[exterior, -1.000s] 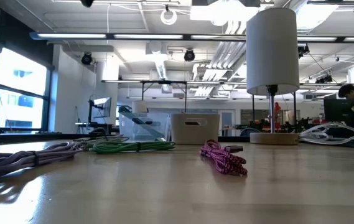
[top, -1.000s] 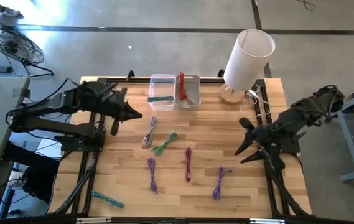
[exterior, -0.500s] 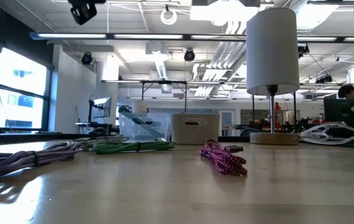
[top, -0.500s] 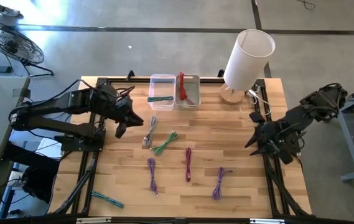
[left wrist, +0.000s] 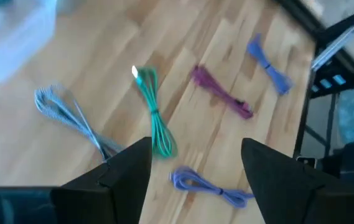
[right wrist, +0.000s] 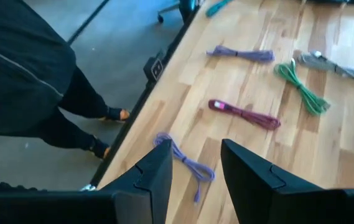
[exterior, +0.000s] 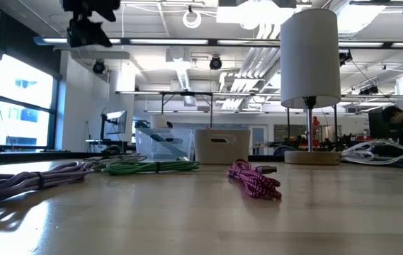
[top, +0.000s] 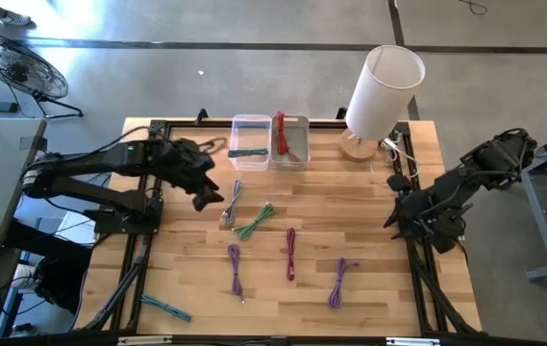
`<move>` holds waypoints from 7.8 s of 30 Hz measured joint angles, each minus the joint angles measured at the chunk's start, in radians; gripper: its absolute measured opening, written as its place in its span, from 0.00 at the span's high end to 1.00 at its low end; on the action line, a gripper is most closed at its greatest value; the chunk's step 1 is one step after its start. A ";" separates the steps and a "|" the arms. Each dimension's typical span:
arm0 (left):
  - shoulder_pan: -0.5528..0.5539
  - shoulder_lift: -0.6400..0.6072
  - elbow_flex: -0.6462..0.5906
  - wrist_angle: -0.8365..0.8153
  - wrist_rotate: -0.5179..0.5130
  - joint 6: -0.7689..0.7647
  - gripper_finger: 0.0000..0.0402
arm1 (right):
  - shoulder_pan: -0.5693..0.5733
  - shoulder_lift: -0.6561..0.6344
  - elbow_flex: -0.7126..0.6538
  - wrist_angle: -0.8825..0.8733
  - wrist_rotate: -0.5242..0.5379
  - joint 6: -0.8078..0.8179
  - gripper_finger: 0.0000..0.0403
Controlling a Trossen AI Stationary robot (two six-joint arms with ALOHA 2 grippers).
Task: Pick & Place USB Port
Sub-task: Put the white and black charger cable into the transparent bin, then put the left purple charger cable into the gray bin
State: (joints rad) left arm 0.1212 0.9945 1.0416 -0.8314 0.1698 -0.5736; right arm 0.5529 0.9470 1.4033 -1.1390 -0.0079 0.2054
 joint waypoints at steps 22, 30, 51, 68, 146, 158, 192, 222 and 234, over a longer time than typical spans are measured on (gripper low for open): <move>-0.044 0.499 0.000 -0.012 -0.095 -0.222 0.39 | -0.001 0.000 0.000 -0.068 0.026 0.021 0.68; 0.025 0.591 0.000 -0.029 -0.125 -0.217 0.39 | -0.001 0.000 -0.001 -0.045 0.035 0.021 0.68; 0.036 0.702 0.001 0.062 -0.083 -0.191 0.39 | 0.000 0.001 -0.001 -0.045 0.027 0.030 0.68; 0.037 0.829 0.002 0.012 -0.082 0.005 0.81 | 0.000 0.002 -0.001 -0.044 0.017 0.044 0.68; 0.449 0.795 0.436 0.080 -0.152 -0.033 0.97 | 0.000 0.020 -0.130 0.054 0.098 0.097 0.68; 0.448 0.824 0.437 0.049 -0.123 -0.086 0.97 | 0.000 0.020 -0.130 0.051 0.069 0.108 0.68; 0.496 0.697 0.474 0.072 0.373 0.235 0.54 | 0.000 0.013 -0.129 0.108 -0.081 0.108 0.68; -0.408 0.327 0.473 0.012 -0.159 0.315 0.54 | 0.000 -0.046 -0.129 0.110 -0.074 0.029 0.68; -0.458 0.449 0.473 -0.167 0.071 -0.016 0.54 | 0.000 -0.045 -0.129 0.113 -0.048 0.029 0.68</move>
State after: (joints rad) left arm -0.3367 1.4431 1.5143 -0.9986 0.2413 -0.5893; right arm 0.5526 0.9016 1.2743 -1.0260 -0.0555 0.2344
